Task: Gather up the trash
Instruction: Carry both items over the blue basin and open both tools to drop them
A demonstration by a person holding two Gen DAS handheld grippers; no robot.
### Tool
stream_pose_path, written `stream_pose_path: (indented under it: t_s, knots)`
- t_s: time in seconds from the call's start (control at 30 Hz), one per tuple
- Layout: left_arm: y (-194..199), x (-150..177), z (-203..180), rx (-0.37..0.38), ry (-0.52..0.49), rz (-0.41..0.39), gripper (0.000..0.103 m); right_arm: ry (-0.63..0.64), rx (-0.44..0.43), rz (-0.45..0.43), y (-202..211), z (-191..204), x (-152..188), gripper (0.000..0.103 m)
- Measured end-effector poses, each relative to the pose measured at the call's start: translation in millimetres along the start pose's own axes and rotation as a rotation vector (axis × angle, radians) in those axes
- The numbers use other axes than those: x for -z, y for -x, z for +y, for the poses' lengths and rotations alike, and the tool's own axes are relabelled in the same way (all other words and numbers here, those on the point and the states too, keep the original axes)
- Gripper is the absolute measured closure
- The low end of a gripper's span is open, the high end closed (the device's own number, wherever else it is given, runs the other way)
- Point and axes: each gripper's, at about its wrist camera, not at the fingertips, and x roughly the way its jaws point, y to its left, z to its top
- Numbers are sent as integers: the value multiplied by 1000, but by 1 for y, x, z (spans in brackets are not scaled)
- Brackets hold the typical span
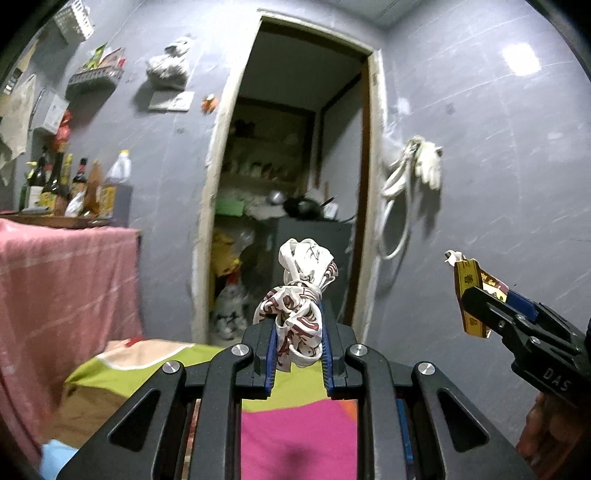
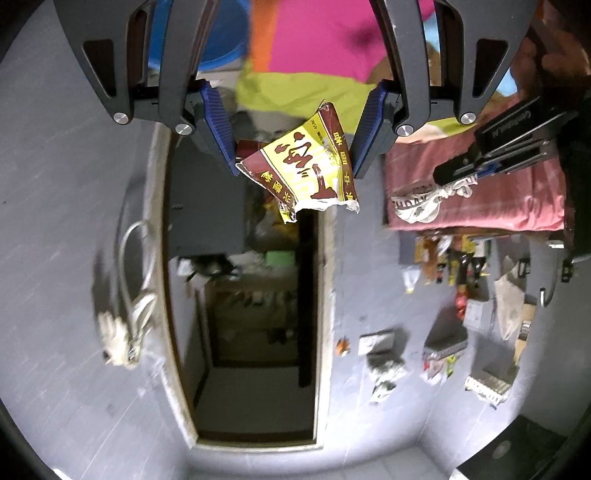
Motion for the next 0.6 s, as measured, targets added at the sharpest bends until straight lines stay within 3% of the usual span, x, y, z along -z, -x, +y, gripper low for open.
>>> stream_pose_path:
  t_s: [0.2,0.4,0.6]
  knots:
    - [-17,-1,-44,64,0,-37,87,25,99,-55,19,-33,-3,44]
    - [-36,7,-82,80,9,-53,87,47,190,-92,33,-66,6,43]
    - [-62,23,-106,75,14,-4,86,26,233,-75,33,-96,23,43]
